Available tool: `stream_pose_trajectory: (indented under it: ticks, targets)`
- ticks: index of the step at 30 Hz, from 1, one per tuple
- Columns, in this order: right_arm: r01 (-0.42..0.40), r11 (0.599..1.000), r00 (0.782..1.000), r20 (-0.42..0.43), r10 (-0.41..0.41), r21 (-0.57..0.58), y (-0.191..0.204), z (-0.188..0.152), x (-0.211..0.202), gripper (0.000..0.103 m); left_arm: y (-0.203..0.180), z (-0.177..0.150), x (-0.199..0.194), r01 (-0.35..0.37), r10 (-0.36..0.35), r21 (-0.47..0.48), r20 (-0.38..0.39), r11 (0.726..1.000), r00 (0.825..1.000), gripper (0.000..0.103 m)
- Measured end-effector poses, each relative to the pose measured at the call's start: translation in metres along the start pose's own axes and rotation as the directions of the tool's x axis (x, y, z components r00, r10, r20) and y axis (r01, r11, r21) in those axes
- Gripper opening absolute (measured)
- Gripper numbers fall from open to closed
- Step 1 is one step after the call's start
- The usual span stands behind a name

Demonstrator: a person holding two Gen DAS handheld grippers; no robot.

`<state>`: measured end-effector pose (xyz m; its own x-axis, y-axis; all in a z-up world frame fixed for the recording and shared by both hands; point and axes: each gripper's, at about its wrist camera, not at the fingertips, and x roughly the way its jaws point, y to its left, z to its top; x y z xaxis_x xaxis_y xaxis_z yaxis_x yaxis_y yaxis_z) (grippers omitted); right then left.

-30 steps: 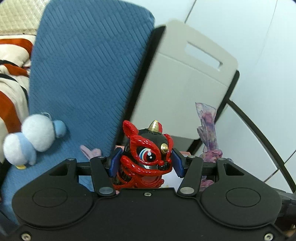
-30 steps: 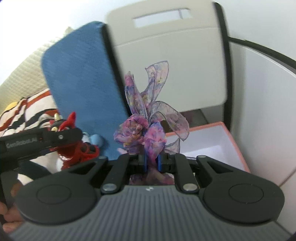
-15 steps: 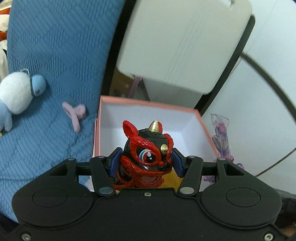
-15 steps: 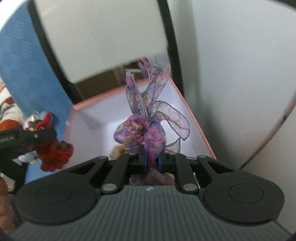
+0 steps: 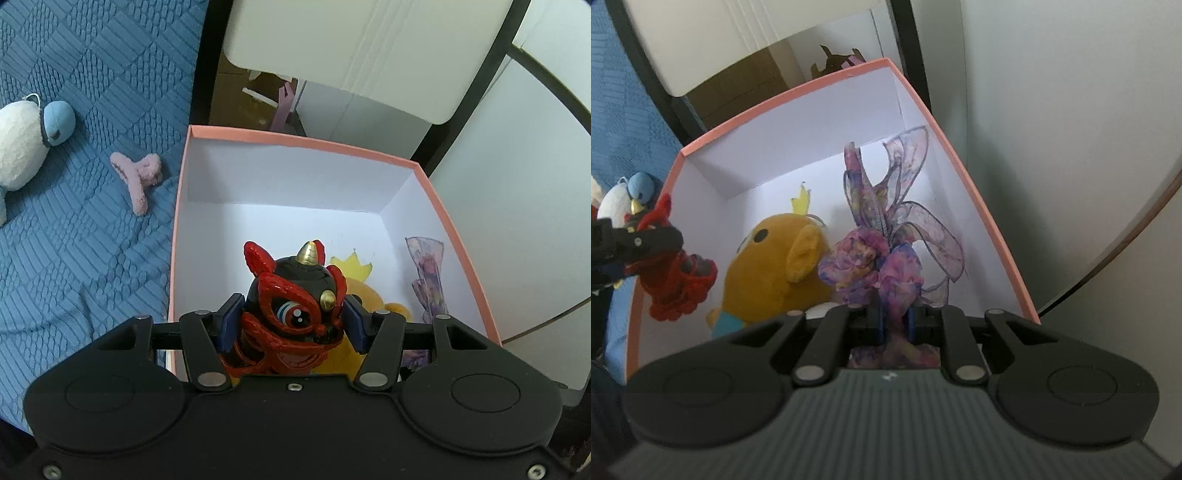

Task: Organize objects
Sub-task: 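Carry the ribbon bow and red lion over the pink box with both tools, then lower the ribbon and red lion into the pink box and open both tools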

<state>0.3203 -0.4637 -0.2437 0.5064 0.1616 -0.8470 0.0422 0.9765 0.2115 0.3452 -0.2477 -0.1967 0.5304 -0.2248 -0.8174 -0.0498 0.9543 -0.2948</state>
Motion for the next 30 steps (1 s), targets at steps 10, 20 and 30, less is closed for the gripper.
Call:
stream_pose_trajectory:
  ticks: [10, 20, 30]
  targets:
    - [-0.036, 0.999, 0.998, 0.053, 0.035, 0.003, 0.002, 0.012, -0.014, 0.063, -0.014, 0.001, -0.022, -0.014, 0.011, 0.104, 0.032, 0.994, 0.999, 0.081]
    - [-0.068, 0.997, 0.982, 0.177, 0.063, 0.025, 0.023, 0.022, -0.081, 0.084, -0.005, 0.007, -0.086, 0.071, -0.083, 0.093, 0.131, 0.993, 0.988, 0.081]
    - [-0.101, 0.995, 0.956, 0.275, 0.103, -0.021, 0.068, 0.022, -0.142, 0.084, 0.018, 0.016, -0.169, 0.131, -0.156, 0.113, 0.255, 0.985, 0.954, 0.088]
